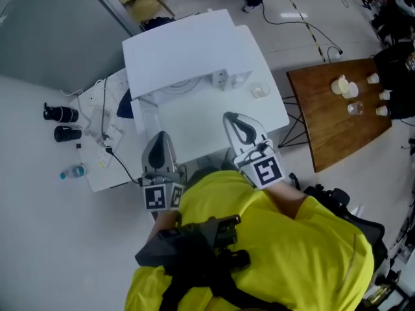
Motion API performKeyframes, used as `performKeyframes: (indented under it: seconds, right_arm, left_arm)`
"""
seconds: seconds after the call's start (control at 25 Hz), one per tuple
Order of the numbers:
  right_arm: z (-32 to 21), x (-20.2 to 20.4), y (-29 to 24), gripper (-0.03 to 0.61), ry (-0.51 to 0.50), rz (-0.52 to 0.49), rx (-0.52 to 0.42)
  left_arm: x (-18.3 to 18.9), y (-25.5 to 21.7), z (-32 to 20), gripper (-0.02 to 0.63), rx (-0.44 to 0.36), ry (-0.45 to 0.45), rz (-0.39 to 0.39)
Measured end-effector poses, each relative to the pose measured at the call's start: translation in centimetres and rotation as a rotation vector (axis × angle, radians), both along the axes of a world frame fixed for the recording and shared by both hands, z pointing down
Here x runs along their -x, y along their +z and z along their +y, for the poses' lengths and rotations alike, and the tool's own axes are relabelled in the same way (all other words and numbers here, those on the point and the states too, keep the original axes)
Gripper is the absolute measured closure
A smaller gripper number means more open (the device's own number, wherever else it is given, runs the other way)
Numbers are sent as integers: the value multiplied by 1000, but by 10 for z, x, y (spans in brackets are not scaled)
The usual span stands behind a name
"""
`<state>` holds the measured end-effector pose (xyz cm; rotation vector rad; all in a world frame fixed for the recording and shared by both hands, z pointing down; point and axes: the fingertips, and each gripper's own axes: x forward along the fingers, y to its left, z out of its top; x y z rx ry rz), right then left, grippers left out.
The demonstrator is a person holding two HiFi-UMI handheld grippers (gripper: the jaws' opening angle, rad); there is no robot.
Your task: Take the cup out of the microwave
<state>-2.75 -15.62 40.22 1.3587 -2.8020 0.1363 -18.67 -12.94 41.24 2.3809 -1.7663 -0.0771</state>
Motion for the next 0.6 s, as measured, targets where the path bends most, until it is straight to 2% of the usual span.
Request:
performKeyframes:
  seconds: [0.4,0.6]
  right_arm:
    - [-3,12,0,574,-24,-31,38]
    - [-3,-3,-3,574,27,-40,49]
  left_arm:
    - [-2,-5,-2,609,6,6,-9]
    - [-15,-4,-12,609,5,45,10]
